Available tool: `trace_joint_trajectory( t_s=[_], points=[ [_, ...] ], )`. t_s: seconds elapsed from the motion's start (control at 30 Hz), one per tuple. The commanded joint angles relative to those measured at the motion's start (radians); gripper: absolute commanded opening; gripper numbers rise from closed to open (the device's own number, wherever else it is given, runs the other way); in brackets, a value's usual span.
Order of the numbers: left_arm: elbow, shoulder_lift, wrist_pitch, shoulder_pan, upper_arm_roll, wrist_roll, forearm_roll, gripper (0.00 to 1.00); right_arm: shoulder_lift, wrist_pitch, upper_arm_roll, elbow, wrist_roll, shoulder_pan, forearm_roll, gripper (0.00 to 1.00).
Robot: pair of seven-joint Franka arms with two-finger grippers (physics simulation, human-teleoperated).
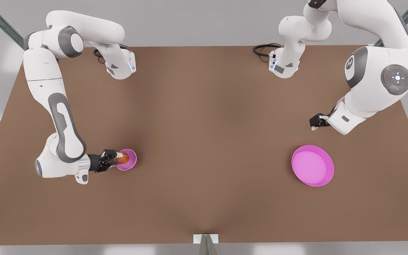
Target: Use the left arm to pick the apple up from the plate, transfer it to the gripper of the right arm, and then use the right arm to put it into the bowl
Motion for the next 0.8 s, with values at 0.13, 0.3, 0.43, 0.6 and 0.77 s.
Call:
trace_joint_trajectory(
  t_s=[0.13,0.3,0.43,0.6,0.77],
  points=[
    [0.0,-0.001,-0.001,0.0,0.0,-0.146,0.001,1.0,-0.009,0.01,0.002,0.03,0.006,0.007,-0.063,0.92],
    [0.0,-0.001,0.006,-0.001,0.012,-0.137,-0.027,1.0,-0.325,-0.081,0.079,0.19,0.443,0.037,-0.515,0.98],
    [0.008,0.002,0.008,-0.006,0.012,-0.138,-0.027,1.0,-0.659,-0.198,-0.134,-0.002,0.813,0.209,-0.56,1.0],
    [0.022,0.011,0.008,-0.012,0.006,-0.137,-0.027,1.0,-0.644,-0.239,-0.26,0.038,1.04,0.355,-0.56,1.0],
    [0.028,0.017,0.008,-0.01,0.006,-0.138,-0.027,1.0,-0.616,-0.27,-0.271,0.084,1.006,0.346,-0.56,1.0]
  ],
)
